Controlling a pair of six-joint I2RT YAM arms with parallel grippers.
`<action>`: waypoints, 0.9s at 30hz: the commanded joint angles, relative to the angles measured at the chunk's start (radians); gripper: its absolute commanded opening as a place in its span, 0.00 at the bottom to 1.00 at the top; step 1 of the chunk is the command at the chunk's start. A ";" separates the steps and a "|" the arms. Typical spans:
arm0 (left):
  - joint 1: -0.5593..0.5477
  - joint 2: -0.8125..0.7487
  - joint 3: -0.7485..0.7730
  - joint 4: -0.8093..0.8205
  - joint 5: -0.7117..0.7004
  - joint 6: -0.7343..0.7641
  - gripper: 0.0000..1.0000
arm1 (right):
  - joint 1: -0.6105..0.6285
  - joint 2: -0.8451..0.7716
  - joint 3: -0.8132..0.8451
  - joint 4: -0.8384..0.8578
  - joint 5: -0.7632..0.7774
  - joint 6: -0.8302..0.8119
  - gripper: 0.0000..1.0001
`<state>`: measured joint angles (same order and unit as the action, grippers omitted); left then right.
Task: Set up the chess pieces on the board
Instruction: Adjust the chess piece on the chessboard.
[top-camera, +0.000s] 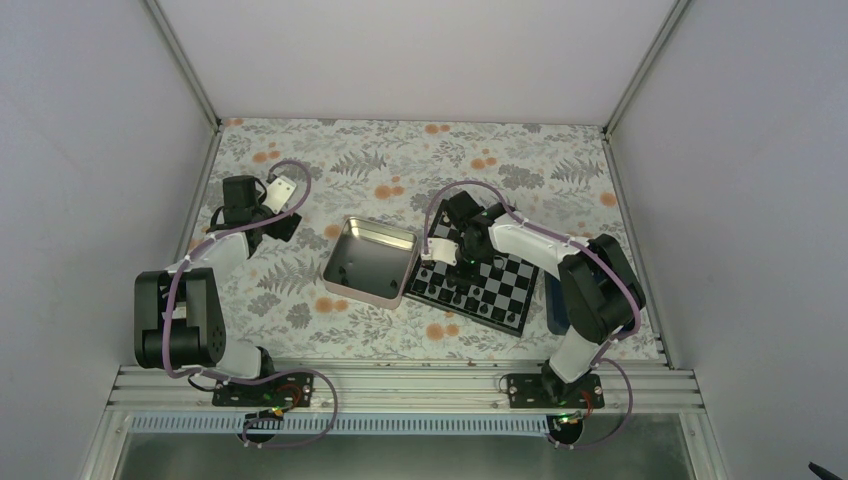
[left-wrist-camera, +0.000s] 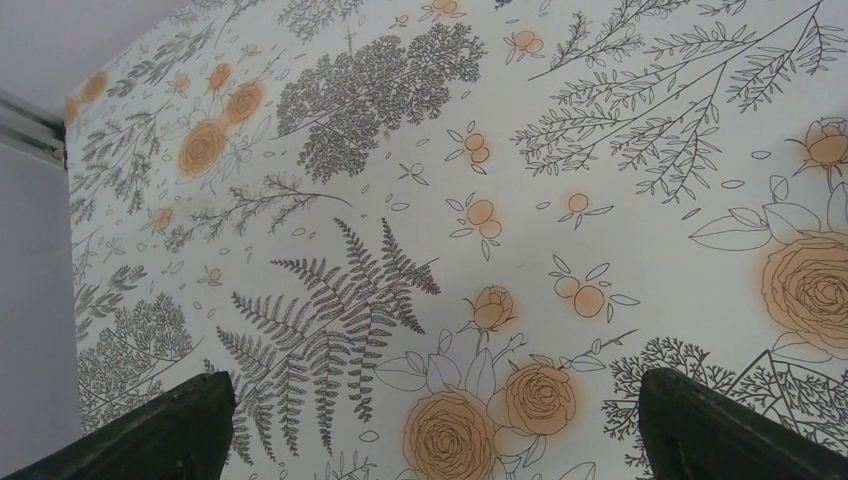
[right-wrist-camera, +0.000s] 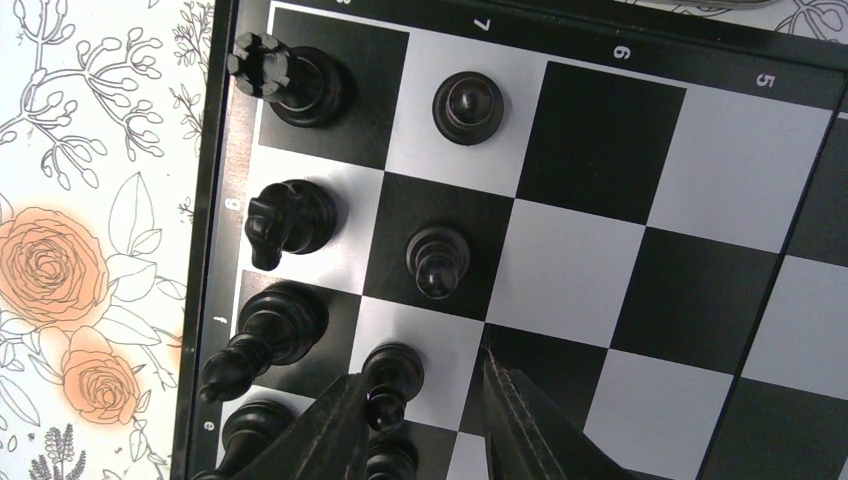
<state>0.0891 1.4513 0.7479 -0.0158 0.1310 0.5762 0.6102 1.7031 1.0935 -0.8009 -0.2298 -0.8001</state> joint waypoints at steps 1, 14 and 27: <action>0.006 -0.014 -0.005 0.025 0.019 0.010 1.00 | 0.011 0.000 0.006 0.014 0.006 -0.004 0.31; 0.006 -0.015 -0.005 0.024 0.019 0.011 1.00 | 0.010 -0.013 0.001 0.028 0.017 0.002 0.43; 0.006 -0.033 -0.006 0.021 0.024 0.009 1.00 | 0.072 -0.021 0.187 -0.031 0.005 0.024 0.48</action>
<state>0.0891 1.4487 0.7479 -0.0158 0.1326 0.5762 0.6323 1.7008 1.1881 -0.8154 -0.2184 -0.7948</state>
